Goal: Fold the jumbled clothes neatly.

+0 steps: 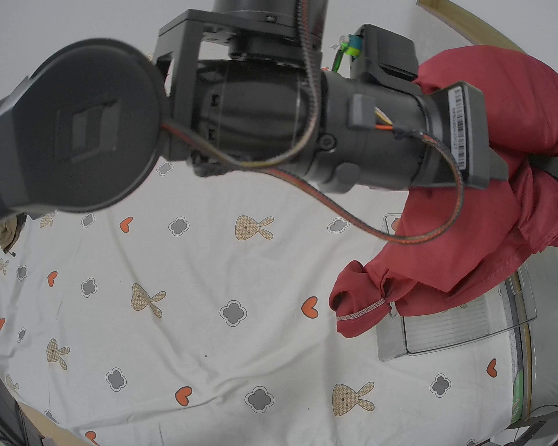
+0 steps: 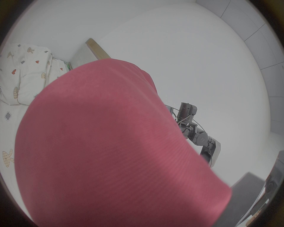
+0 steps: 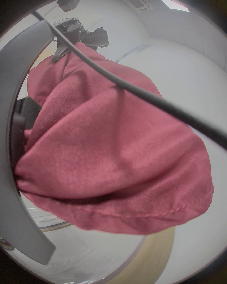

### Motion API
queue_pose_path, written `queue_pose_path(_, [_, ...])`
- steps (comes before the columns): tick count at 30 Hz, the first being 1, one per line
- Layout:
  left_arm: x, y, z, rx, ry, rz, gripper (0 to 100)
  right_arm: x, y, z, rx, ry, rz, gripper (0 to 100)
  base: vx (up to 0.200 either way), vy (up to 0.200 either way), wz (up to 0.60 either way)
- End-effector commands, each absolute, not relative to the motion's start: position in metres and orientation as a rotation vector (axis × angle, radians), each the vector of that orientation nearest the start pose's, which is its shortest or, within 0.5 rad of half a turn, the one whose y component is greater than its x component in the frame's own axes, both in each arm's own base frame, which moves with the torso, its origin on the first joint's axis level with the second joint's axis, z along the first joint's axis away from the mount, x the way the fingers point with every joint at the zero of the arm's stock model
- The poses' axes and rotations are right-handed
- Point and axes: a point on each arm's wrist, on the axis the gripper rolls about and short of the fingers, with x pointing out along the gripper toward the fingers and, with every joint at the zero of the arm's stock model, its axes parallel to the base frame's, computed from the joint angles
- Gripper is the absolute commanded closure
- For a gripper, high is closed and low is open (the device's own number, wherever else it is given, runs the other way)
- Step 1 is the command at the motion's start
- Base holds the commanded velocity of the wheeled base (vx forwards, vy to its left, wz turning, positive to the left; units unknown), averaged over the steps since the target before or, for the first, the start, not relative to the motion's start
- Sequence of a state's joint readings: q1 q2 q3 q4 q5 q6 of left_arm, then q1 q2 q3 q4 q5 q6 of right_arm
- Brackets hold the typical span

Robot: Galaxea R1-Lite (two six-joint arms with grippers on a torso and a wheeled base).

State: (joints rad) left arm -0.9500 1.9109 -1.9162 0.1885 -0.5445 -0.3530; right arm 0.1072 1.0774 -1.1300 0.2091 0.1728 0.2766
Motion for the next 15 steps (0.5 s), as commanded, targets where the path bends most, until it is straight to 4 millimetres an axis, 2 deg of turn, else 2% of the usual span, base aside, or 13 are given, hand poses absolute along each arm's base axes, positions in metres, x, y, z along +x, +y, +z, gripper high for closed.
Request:
queue_pose_path(1, [0.205,-0.326,0.338,-0.232,0.483,-1.461,100,0.109,0.010,0.339,0.281,0.131,0.216,100,0.000,0.000,0.00])
queue_pose_path(7, [0.201,-0.336,0.323,-0.202,0.578,-1.459,100,0.083,0.006,0.349,0.275,0.044,0.193,100,0.000,0.000,0.00])
queue_pose_path(15, [0.191,-0.342,0.315,-0.175,0.647,-1.469,100,0.063,0.002,0.351,0.263,-0.013,0.148,100,0.000,0.000,0.00])
